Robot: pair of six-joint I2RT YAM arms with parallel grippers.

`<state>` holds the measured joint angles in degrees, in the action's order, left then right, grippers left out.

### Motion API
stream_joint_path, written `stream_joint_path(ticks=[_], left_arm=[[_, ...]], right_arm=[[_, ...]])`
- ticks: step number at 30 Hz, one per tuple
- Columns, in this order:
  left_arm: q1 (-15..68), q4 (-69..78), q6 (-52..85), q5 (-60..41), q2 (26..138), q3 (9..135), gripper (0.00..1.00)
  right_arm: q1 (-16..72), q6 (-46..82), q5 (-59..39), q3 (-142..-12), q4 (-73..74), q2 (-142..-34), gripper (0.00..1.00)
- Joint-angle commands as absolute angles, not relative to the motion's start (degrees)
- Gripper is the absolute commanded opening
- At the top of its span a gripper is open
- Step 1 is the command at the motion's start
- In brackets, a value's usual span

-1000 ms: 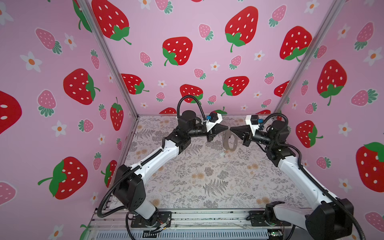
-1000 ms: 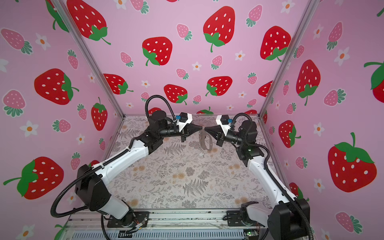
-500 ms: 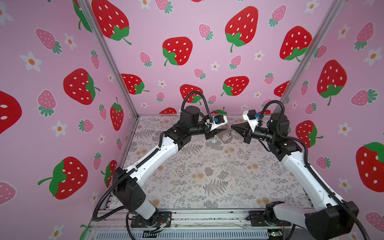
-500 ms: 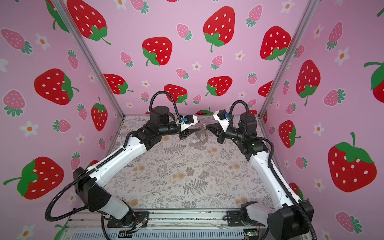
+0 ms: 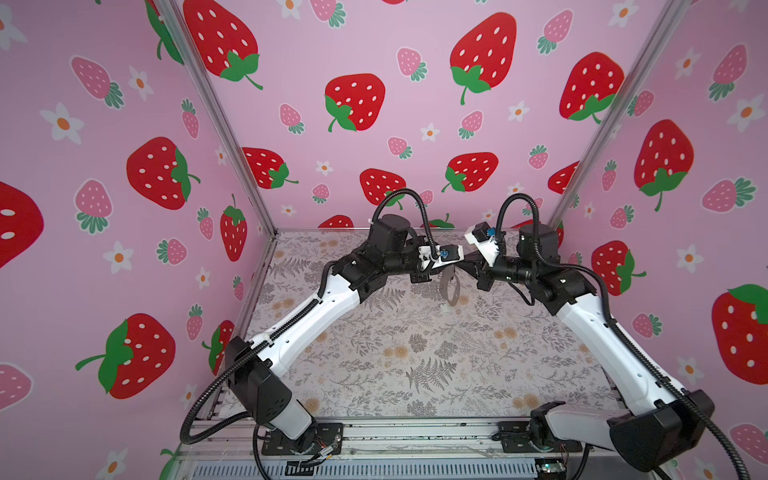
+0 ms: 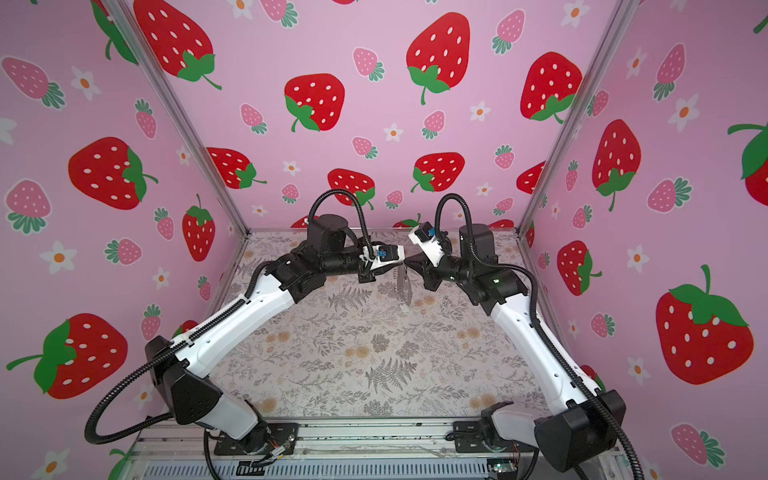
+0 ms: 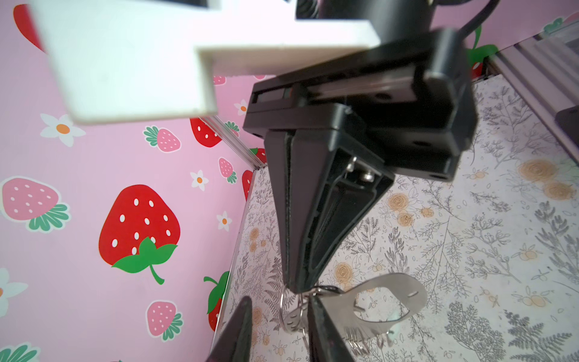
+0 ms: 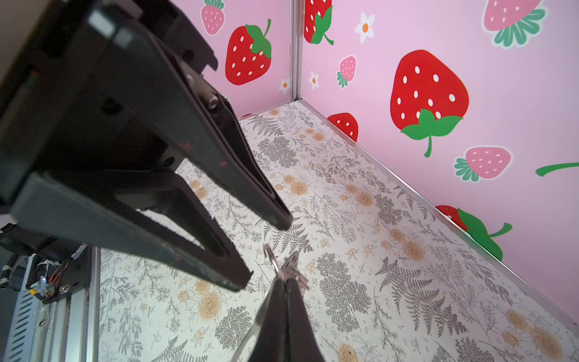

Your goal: Put the keys on the keyring

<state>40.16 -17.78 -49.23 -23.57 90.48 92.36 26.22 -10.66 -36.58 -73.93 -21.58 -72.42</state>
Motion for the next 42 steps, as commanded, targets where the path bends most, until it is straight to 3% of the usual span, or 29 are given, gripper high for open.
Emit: stream_joint_path(ticks=[1, 13, 30, 32, 35, 36, 42], left_arm=[[40.4, -20.2, -51.9, -22.1, 91.6, 95.8, 0.32], [40.7, -23.5, -54.1, -21.9, 92.7, 97.3, 0.29], [41.1, -24.9, -54.2, -24.2, 93.8, 99.1, 0.07], [41.1, -24.9, -53.8, -24.5, 93.9, 99.4, 0.01], [41.1, -25.0, -53.3, -24.3, 94.0, 99.7, 0.05], [41.2, -25.0, -53.3, -24.1, 94.1, 99.7, 0.11], [41.1, -24.9, -53.4, -24.2, 94.0, 99.5, 0.17]], right_arm=[[27.0, -12.3, -35.8, -76.0, -22.2, -71.9, 0.00], [28.6, -12.1, -34.4, -76.8, -22.0, -72.1, 0.00], [30.8, -12.5, -32.6, -77.2, -21.3, -72.6, 0.00], [31.0, -12.7, -32.3, -77.2, -21.4, -72.7, 0.00], [31.3, -12.8, -31.7, -77.2, -21.4, -72.7, 0.00], [31.4, -12.8, -31.6, -77.2, -21.3, -72.7, 0.00], [31.6, -12.8, -31.6, -77.2, -21.4, -72.9, 0.00]])
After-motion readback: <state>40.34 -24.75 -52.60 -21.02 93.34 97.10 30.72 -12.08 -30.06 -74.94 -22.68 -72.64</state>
